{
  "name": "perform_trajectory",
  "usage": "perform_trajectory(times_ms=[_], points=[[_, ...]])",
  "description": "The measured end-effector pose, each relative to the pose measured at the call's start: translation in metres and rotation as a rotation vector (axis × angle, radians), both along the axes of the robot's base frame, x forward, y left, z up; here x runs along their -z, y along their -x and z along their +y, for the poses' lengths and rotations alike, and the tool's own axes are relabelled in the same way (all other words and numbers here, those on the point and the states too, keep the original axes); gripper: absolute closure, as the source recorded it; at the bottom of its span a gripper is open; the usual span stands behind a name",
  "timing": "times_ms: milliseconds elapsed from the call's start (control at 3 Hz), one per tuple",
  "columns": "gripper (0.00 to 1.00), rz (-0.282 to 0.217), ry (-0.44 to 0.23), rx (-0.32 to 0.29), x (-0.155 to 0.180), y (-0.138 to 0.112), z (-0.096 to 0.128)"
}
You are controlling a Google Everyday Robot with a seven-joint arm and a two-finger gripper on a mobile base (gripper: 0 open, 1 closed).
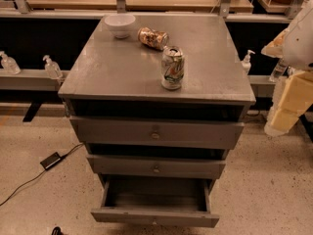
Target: Close bottom drawer
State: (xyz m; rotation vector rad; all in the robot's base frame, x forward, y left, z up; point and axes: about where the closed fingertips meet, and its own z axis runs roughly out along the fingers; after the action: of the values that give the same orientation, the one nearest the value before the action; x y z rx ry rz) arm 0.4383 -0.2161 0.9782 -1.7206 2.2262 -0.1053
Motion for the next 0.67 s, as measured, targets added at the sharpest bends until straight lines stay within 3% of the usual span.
perform_trajectory(times_ms=[333, 667], points=[[0.00, 0.008, -0.014, -0.004, 0.007, -0.002, -0.001], [0.00, 0.053, -0.082, -0.026, 0.041, -0.014, -0.004]])
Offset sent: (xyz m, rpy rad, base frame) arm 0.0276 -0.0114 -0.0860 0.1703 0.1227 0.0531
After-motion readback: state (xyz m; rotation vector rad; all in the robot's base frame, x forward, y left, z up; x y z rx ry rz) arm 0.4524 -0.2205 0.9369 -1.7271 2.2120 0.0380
